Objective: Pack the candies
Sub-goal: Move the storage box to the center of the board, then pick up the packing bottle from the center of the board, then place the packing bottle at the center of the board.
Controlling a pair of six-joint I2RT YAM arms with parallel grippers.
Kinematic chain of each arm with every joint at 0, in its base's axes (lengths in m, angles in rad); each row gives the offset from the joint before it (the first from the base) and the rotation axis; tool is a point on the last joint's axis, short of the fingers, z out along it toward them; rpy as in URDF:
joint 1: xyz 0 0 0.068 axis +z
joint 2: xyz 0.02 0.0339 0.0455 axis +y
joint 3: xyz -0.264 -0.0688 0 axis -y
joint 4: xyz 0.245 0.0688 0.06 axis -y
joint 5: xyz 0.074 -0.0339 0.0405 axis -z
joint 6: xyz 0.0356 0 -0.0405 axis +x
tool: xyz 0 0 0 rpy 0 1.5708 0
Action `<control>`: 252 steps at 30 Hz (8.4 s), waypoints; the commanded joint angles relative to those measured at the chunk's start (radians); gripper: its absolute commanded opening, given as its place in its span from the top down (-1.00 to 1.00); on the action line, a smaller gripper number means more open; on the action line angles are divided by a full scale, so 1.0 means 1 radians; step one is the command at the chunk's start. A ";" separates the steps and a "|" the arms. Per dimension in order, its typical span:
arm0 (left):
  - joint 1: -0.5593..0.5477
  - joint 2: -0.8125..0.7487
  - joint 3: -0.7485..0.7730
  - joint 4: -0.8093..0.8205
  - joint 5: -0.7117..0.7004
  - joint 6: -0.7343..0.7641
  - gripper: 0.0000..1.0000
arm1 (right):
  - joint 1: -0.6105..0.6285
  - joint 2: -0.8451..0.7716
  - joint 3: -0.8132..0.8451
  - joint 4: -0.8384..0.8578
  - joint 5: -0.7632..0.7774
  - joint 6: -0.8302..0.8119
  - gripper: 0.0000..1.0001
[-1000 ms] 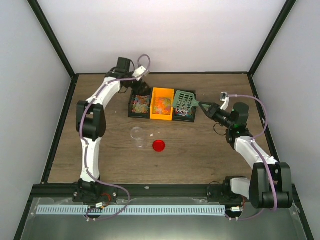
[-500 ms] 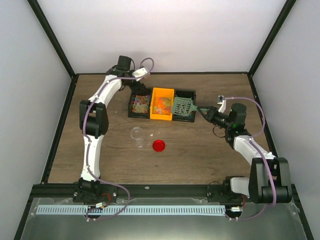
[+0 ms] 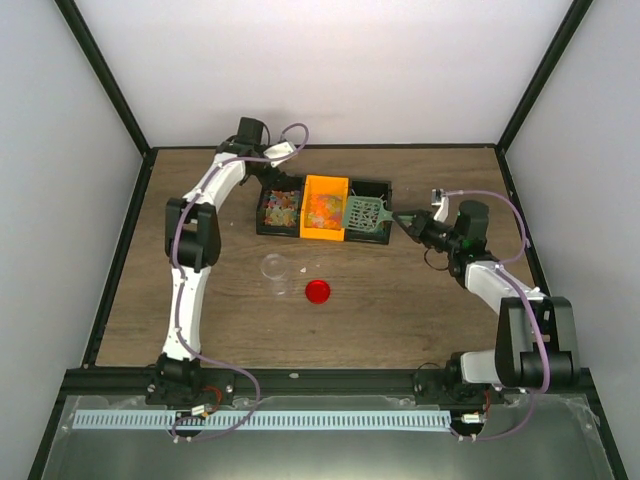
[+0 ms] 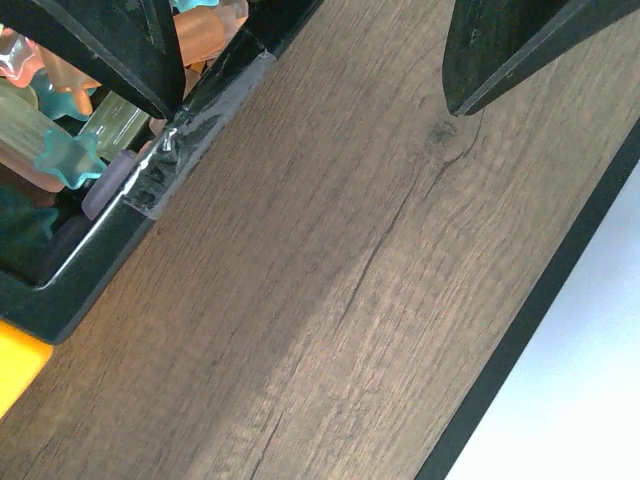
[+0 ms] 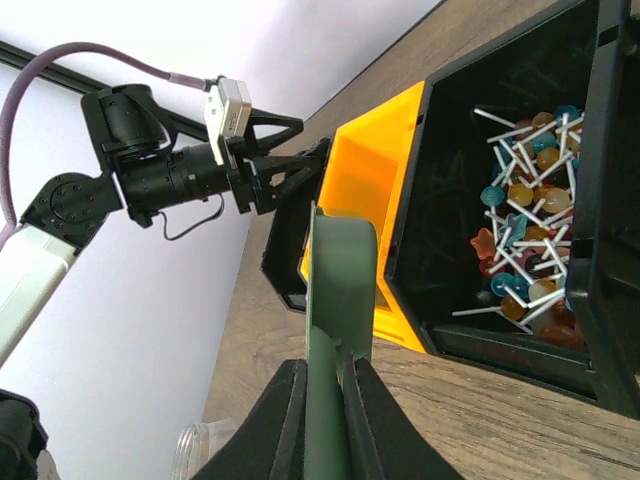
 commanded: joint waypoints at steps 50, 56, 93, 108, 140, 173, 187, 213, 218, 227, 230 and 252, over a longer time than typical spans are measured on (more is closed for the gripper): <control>0.022 -0.365 -0.603 0.079 -0.320 -0.547 0.10 | -0.010 -0.106 -0.068 -0.028 0.135 0.127 0.99; 0.021 -0.382 -0.648 0.067 -0.332 -0.657 0.10 | -0.007 -0.117 -0.081 -0.022 0.133 0.128 0.99; 0.005 -0.773 -0.969 0.248 -0.303 -1.005 -0.67 | 0.120 -0.314 -0.042 -0.182 0.334 0.108 0.99; -0.142 -1.096 -1.108 0.072 -0.174 -1.046 -0.16 | 0.120 -0.311 -0.053 -0.194 0.281 0.091 0.99; -0.335 -1.192 -1.238 -0.017 -0.256 -1.082 0.05 | 0.119 -0.359 -0.099 -0.215 0.249 0.103 0.99; -0.385 -1.134 -1.220 -0.033 -0.277 -1.084 0.73 | 0.120 -0.333 -0.128 -0.179 0.251 0.120 0.99; -0.397 -1.127 -1.159 -0.020 -0.267 -1.100 0.92 | 0.118 -0.363 -0.123 -0.208 0.271 0.115 0.99; -0.768 -0.664 -0.660 -0.127 -0.353 -1.052 0.92 | -0.026 -0.579 0.110 -0.573 0.475 -0.138 0.99; -0.775 -0.666 -0.666 -0.146 -0.354 -1.028 0.92 | -0.026 -0.570 0.102 -0.558 0.458 -0.123 0.99; -0.798 -0.654 -0.702 -0.205 -0.368 -0.963 0.92 | -0.026 -0.553 0.072 -0.534 0.430 -0.116 0.99; -0.801 -0.669 -0.726 -0.194 -0.355 -0.963 0.92 | -0.026 -0.546 0.063 -0.520 0.422 -0.109 0.99; -0.808 -0.728 -0.743 -0.170 -0.428 -0.968 0.29 | -0.027 -0.512 0.035 -0.473 0.378 -0.089 0.99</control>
